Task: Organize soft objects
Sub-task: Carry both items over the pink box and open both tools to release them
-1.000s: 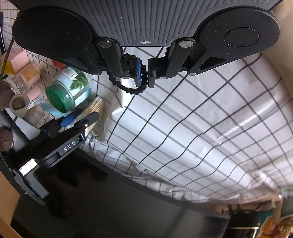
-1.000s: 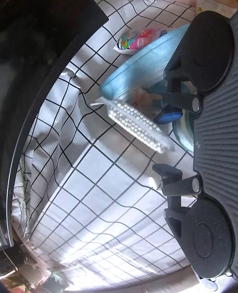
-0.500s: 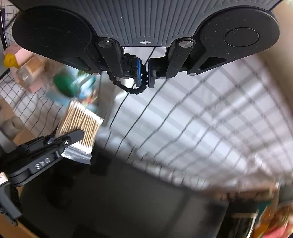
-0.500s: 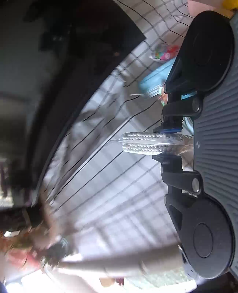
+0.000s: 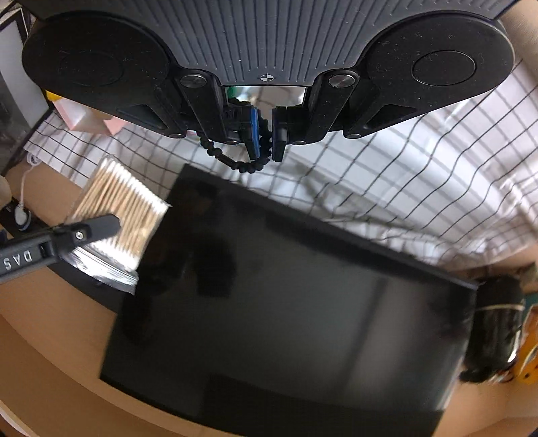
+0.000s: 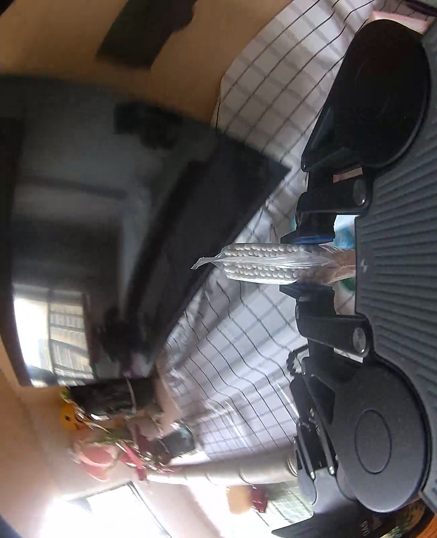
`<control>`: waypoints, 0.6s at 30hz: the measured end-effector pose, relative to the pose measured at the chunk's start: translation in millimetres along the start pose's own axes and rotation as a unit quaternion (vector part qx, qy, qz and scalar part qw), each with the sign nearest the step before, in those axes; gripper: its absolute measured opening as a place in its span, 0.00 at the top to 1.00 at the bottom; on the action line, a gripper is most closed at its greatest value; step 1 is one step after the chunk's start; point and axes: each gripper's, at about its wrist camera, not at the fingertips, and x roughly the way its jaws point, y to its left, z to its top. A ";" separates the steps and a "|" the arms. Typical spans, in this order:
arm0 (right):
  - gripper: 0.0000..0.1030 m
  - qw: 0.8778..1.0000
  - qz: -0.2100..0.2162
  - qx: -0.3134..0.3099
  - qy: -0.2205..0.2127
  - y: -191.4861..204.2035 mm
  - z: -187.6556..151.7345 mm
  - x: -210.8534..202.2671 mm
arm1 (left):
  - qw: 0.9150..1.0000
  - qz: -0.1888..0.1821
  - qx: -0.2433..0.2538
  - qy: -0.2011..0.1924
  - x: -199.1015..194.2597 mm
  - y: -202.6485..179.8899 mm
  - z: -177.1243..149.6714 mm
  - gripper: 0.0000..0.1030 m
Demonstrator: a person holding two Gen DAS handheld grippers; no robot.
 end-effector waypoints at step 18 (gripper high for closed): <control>0.79 0.981 -0.128 0.133 -0.065 -217.1 -120.8 -110.6 | 0.982 -0.152 0.097 0.063 85.9 -221.0 -9.7 0.91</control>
